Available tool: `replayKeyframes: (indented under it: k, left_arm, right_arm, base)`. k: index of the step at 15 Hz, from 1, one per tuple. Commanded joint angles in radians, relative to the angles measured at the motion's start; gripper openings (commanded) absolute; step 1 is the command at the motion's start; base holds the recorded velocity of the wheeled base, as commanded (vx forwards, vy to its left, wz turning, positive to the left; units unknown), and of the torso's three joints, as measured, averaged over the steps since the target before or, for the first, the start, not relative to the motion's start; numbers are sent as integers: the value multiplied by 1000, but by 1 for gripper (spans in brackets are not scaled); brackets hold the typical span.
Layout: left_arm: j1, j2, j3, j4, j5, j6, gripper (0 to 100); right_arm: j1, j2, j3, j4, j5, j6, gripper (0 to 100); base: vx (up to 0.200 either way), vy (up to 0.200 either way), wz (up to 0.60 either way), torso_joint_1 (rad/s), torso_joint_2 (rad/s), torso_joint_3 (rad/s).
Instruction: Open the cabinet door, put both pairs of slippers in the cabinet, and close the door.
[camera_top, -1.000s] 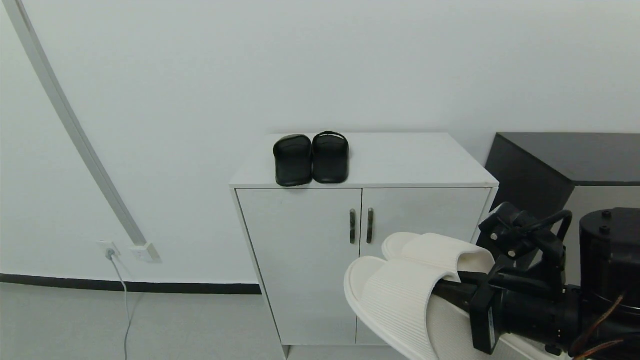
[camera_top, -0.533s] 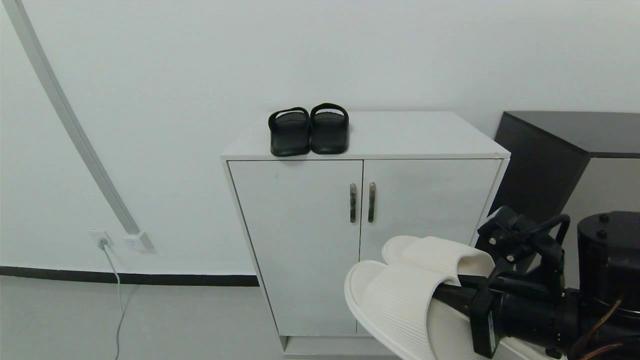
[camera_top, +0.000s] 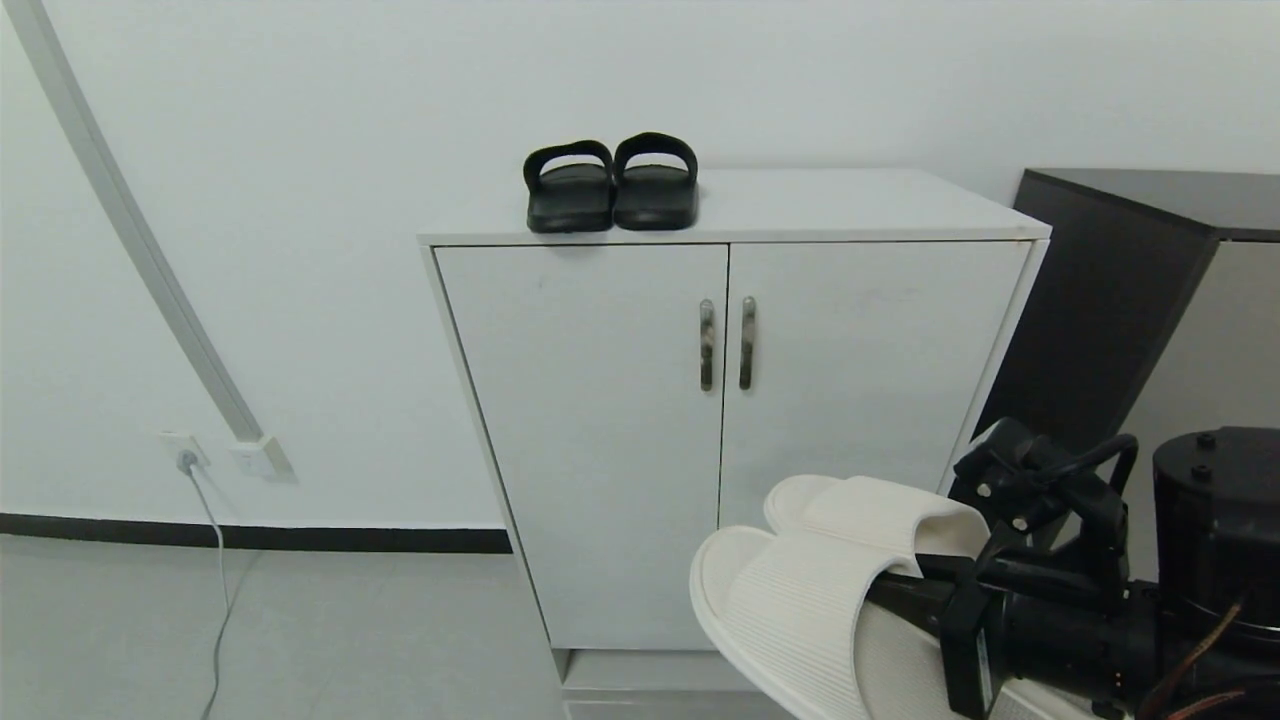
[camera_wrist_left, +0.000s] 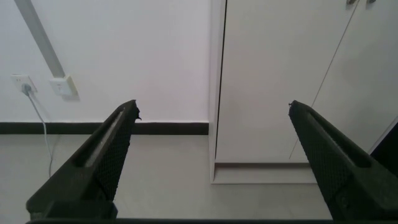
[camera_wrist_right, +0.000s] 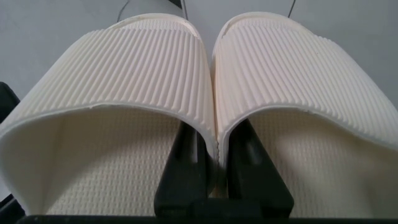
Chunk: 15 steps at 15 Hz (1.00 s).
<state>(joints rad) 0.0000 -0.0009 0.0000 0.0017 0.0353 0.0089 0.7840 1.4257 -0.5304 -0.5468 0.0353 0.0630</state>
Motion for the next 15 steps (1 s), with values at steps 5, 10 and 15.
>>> replayKeyframes:
  k: [5, 10, 15]
  left_arm:
    - [0, 1, 0, 0, 3, 0, 100]
    - [0, 1, 0, 0, 3, 0, 100]
    - [0, 1, 0, 0, 1, 0, 100]
  right_arm:
    - [0, -1, 6, -2, -2, -8, 0]
    - [0, -4, 12, -2, -2, -28, 0]
    - [0, 1, 17, -2, 0, -28, 0]
  base:
    - [0, 0, 0, -47, 332, 278]
    - [40, 0, 0, 1, 30, 22]
    - [80, 0, 0, -3, 3, 5]
